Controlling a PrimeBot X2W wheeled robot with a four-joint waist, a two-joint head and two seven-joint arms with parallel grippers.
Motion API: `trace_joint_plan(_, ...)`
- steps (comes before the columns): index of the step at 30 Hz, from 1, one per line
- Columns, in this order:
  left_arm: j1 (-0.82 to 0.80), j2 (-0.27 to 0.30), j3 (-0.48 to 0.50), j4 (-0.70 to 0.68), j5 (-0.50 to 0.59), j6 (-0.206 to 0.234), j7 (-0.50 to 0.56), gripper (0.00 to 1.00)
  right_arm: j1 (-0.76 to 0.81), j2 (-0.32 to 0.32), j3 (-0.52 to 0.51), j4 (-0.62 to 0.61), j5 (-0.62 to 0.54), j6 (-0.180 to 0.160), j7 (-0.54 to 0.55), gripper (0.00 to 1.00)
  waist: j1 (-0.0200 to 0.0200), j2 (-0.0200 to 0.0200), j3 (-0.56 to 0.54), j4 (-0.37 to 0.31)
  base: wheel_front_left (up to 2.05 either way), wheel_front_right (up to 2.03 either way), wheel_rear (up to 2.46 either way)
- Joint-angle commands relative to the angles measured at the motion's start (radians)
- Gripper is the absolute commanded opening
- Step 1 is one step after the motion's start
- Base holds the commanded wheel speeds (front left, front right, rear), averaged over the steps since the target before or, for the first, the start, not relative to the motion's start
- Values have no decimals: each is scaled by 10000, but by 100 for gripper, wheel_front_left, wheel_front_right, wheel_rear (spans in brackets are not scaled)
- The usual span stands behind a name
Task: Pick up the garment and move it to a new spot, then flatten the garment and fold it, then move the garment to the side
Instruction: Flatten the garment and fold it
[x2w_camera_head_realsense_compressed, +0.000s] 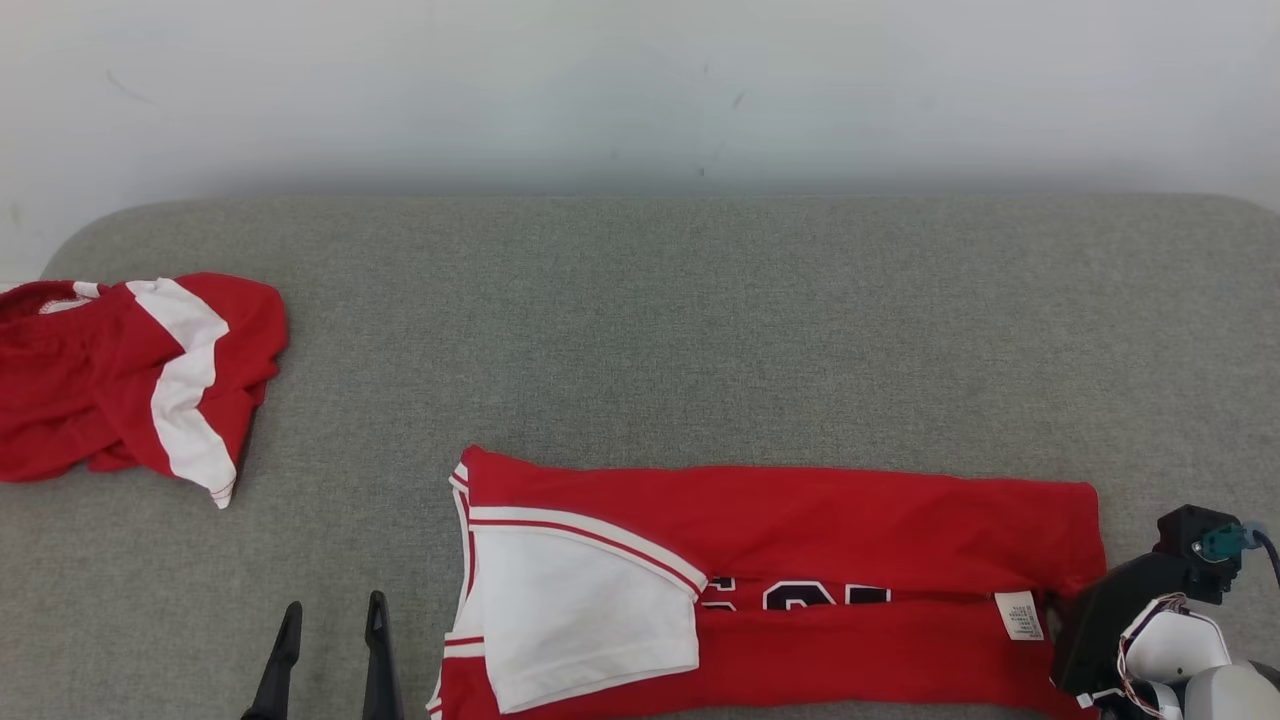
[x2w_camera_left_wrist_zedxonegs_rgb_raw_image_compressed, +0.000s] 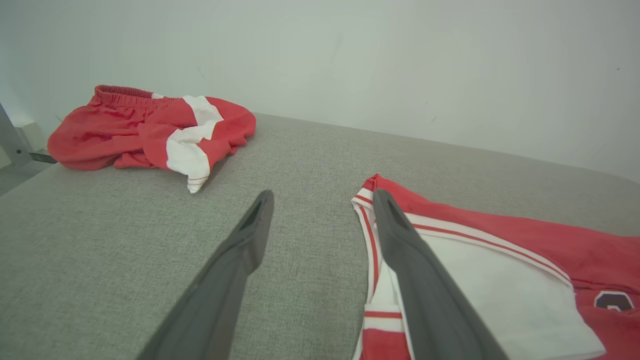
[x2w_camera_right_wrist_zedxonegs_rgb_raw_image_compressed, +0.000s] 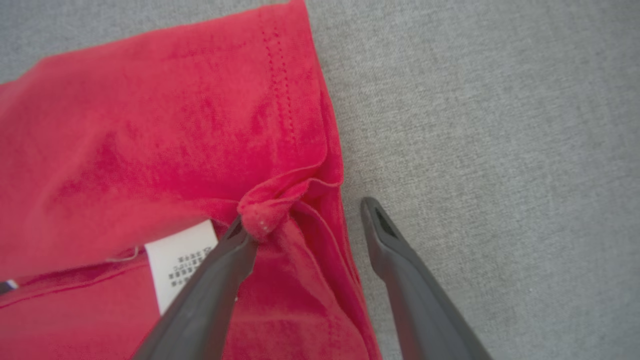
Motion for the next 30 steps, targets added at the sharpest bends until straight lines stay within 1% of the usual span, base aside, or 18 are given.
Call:
trace_joint_plan(1,-72,-31,24,48,26,-8,-29,100,208,59,140,79,88,-18,132,100,-1,-1,1,2,0,0,0)
trace_joint_plan(3,-89,-45,28,105,22,-64,-29,100,121,61,292,32,132,-18,58,100,-1,-1,0,6,0,0,0)
trace_joint_plan(10,-84,-68,-60,224,80,-109,-29,100,-183,76,518,544,246,-17,193,100,-1,-1,-3,57,0,0,0)
trace_joint_plan(11,-95,-70,-66,241,83,-118,-29,100,-245,75,486,619,217,-17,154,88,-1,-1,6,64,0,0,0)
trace_joint_plan(12,-103,-71,-79,252,87,-129,-29,100,-293,75,453,714,165,-17,152,61,-1,-1,13,70,0,0,0)
trace_joint_plan(13,-108,-72,-86,257,84,-139,-29,100,-351,75,396,803,103,-17,129,49,-1,-1,20,75,0,0,0)
trace_joint_plan(14,-115,-71,-92,269,79,-151,-29,100,-412,74,355,891,85,-17,77,32,-1,-1,28,79,0,0,0)
trace_joint_plan(15,-121,-72,-100,281,80,-161,-29,100,-470,72,312,975,55,-17,35,19,-1,-1,36,82,0,0,0)
trace_joint_plan(16,-130,-72,-101,289,80,-146,-29,100,-520,72,285,1051,19,-17,-6,0,-1,-1,45,82,0,0,0)
trace_joint_plan(21,-158,-74,-81,329,81,-160,-29,100,-762,37,-119,1184,-142,-21,-320,0,-1,-1,76,64,0,0,0)
trace_joint_plan(23,-175,-76,-65,344,57,-155,-29,100,-848,18,-427,1092,-148,-23,-499,0,-1,-1,76,35,0,0,0)
trace_joint_plan(25,-186,-77,-36,351,17,-149,-29,100,-944,5,-950,883,-147,-25,-746,0,-1,-1,67,0,0,0,0)
trace_joint_plan(26,-186,-77,-36,351,17,-149,-29,100,-944,5,-950,883,-147,-25,-746,0,-1,-1,67,0,0,0,0)
trace_joint_plan(30,-226,-77,-56,319,51,-129,-29,100,-1154,19,-2323,287,-446,-23,-1233,0,-1,-1,53,-26,0,0,0)
